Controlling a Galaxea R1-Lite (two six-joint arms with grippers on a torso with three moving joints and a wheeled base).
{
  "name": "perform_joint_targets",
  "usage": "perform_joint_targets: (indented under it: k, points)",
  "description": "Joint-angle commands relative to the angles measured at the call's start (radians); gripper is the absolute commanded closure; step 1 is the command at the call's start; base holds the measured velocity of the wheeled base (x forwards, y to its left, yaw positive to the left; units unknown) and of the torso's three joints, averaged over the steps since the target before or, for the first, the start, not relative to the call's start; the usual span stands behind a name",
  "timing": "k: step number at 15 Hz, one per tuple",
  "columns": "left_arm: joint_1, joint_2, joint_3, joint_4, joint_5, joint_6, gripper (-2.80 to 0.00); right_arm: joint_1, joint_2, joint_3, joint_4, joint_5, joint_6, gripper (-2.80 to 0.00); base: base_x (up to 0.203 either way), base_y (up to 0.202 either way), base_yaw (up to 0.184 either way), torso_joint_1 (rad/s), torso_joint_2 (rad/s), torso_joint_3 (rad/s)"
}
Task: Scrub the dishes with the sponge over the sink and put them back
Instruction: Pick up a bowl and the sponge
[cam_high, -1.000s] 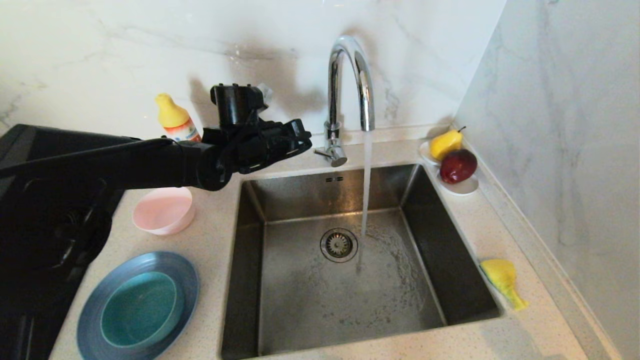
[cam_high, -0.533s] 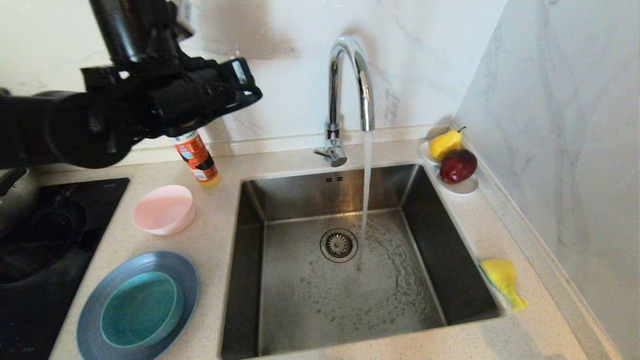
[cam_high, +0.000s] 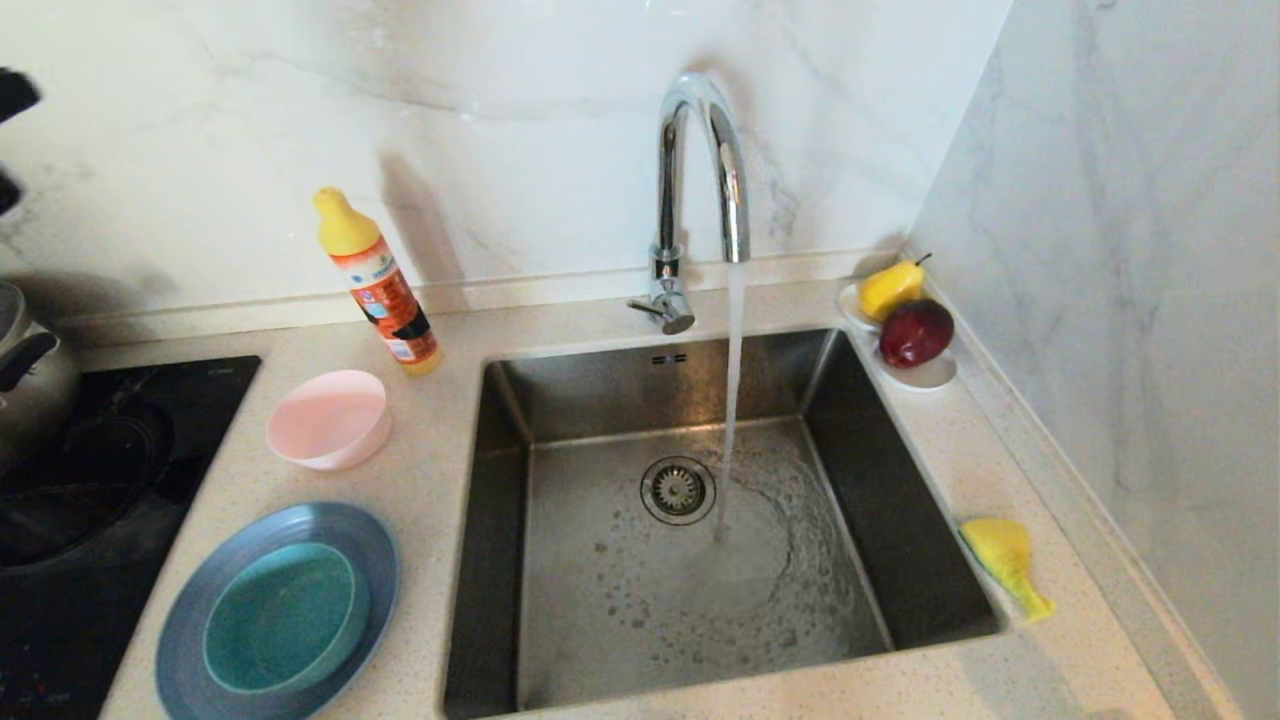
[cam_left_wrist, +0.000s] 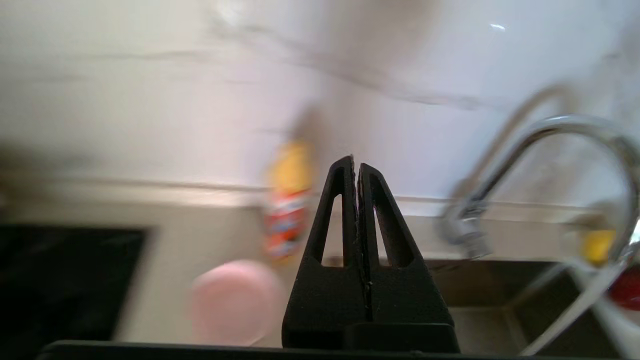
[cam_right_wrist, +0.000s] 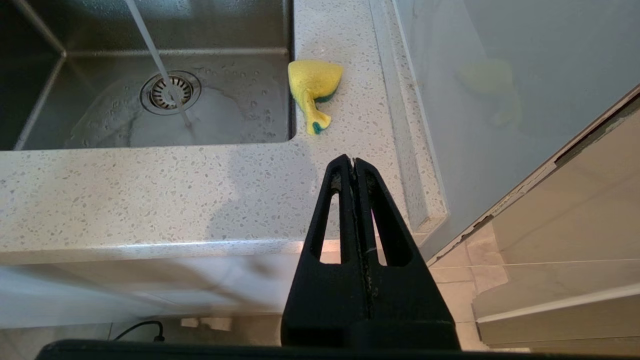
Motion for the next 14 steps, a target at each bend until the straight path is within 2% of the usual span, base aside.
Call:
perform_joint_targets:
  k: [1, 3, 6, 8, 10, 11, 12, 13, 14]
  points:
    - [0.089, -0.365, 0.197, 0.014, 0.009, 0.021, 0.0, 0.0, 0.0, 0.0, -0.001, 0.001, -0.002, 0.0, 0.0, 0.0, 0.0, 0.0, 0.0, 0.0]
    - [0.188, -0.569, 0.326, 0.068, 0.012, 0.038, 0.0, 0.0, 0.0, 0.0, 0.001, 0.001, 0.0, 0.0, 0.0, 0.0, 0.0, 0.0, 0.0, 0.0]
    - [0.269, -0.88, 0.503, 0.236, -0.01, 0.05, 0.0, 0.0, 0.0, -0.001, 0.0, 0.001, 0.0, 0.0, 0.0, 0.0, 0.0, 0.0, 0.0, 0.0]
    - [0.294, -1.006, 0.656, 0.345, -0.073, 0.05, 0.0, 0.0, 0.0, 0.0, 0.001, 0.001, 0.0, 0.0, 0.0, 0.0, 0.0, 0.0, 0.0, 0.0]
    - [0.306, -1.021, 0.843, 0.352, -0.152, 0.062, 0.0, 0.0, 0.0, 0.0, 0.0, 0.001, 0.0, 0.0, 0.0, 0.0, 0.0, 0.0, 0.0, 0.0]
    - [0.31, -1.02, 0.912, 0.333, -0.226, 0.074, 0.0, 0.0, 0.0, 0.0, -0.001, 0.001, 0.0, 0.0, 0.0, 0.0, 0.0, 0.0, 0.0, 0.0]
    - [0.313, -1.018, 0.952, 0.325, -0.329, 0.084, 0.0, 0.0, 0.0, 0.0, 0.001, 0.001, 0.0, 0.0, 0.0, 0.0, 0.0, 0.0, 0.0, 0.0]
    - [0.315, -1.016, 0.965, 0.339, -0.364, 0.089, 0.0, 0.0, 0.0, 0.0, 0.001, 0.001, 0.0, 0.0, 0.0, 0.0, 0.0, 0.0, 0.0, 0.0]
    - [0.315, -1.016, 0.965, 0.34, -0.363, 0.084, 0.0, 0.0, 0.0, 0.0, 0.001, 0.001, 0.0, 0.0, 0.0, 0.0, 0.0, 0.0, 0.0, 0.0]
